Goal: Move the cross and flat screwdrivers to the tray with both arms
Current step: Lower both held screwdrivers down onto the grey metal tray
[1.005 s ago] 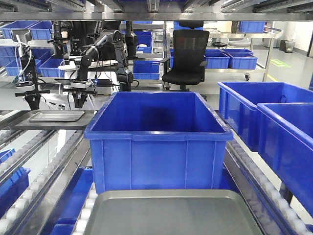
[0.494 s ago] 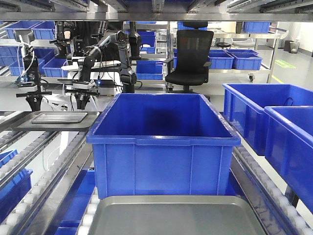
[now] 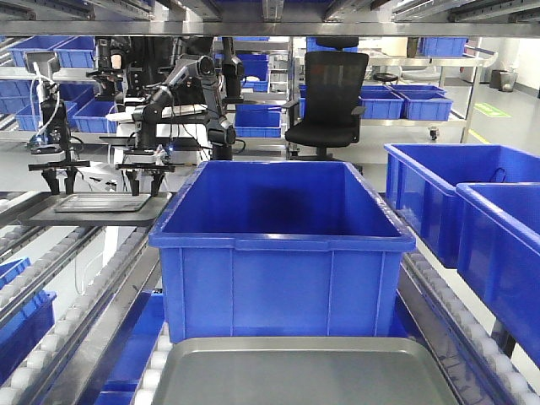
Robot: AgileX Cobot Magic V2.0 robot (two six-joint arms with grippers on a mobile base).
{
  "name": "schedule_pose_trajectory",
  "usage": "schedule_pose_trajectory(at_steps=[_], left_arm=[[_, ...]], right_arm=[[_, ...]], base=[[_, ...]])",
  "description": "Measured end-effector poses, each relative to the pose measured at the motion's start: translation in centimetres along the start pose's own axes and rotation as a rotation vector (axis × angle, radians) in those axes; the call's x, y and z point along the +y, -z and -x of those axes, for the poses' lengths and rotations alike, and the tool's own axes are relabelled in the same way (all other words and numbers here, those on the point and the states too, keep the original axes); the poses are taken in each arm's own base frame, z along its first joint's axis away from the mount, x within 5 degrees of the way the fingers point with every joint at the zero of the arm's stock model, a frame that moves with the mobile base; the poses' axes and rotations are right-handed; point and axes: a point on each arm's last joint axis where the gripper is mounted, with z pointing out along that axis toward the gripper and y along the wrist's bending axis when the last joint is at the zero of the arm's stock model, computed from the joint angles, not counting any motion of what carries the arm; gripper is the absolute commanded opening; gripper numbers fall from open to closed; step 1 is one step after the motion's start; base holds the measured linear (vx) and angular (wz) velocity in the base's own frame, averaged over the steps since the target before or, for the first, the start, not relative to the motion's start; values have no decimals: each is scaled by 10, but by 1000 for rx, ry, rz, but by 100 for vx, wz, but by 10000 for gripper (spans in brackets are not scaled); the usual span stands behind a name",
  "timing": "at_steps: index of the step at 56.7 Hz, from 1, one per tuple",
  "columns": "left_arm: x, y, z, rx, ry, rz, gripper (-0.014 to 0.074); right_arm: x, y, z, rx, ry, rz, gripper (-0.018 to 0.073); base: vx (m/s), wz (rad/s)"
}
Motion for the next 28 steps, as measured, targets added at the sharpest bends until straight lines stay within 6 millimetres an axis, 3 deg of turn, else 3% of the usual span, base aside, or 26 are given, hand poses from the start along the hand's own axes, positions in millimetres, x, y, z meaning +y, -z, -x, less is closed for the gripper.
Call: schedule_pose_trajectory(at_steps=[16, 28], left_arm=[[-1, 0, 4, -44, 19, -17, 4], [-4, 0, 7, -74, 57, -44, 4]], right_arm=[[1, -1, 0, 6, -15, 12, -8], [3, -24, 0, 96, -3, 27, -8]], base=[[0, 0], [0, 0]])
